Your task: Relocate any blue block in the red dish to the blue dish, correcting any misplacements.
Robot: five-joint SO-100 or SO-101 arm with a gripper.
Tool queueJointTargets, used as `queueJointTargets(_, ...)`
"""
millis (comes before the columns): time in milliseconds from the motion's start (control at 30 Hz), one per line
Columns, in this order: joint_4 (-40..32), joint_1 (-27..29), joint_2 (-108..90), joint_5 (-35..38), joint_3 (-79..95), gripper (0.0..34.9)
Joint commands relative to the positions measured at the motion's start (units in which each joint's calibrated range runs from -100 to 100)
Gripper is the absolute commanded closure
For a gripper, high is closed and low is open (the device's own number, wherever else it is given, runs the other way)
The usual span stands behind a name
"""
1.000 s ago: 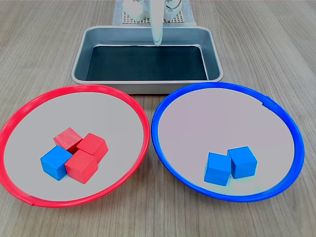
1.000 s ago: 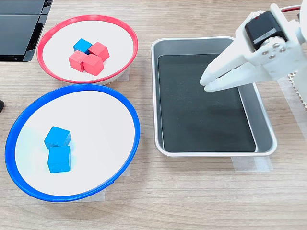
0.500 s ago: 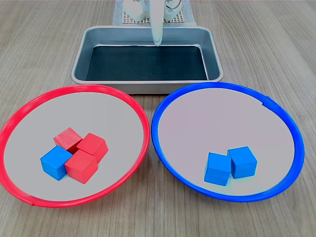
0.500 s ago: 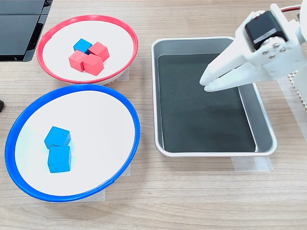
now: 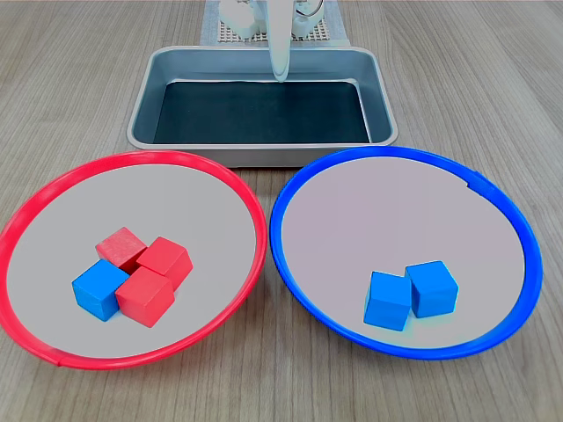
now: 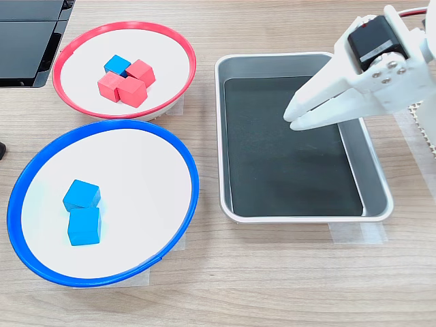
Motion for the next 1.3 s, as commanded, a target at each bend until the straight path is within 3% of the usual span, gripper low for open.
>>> queueJointTargets(0,0.1,0.2,-0.1,-0.2,-0.2,34.6)
queueJointTargets(233,0.1,0.2,-0.1,-0.2,-0.2,29.1)
queueJointTargets(333,0.1,0.2,-0.1,-0.2,-0.2,30.5)
queueJointTargets(400,0.1,0.2,-0.1,-0.2,-0.2,34.6)
queueJointTargets(833,-0.5,0.3,2.6,0.1,-2.4,34.6)
queueJointTargets(1000,-2.3,-0.1,14.9,1.0,-14.9,34.6)
queueJointTargets(1267,-7.1,1.4,51.0,7.3,-46.1,34.6)
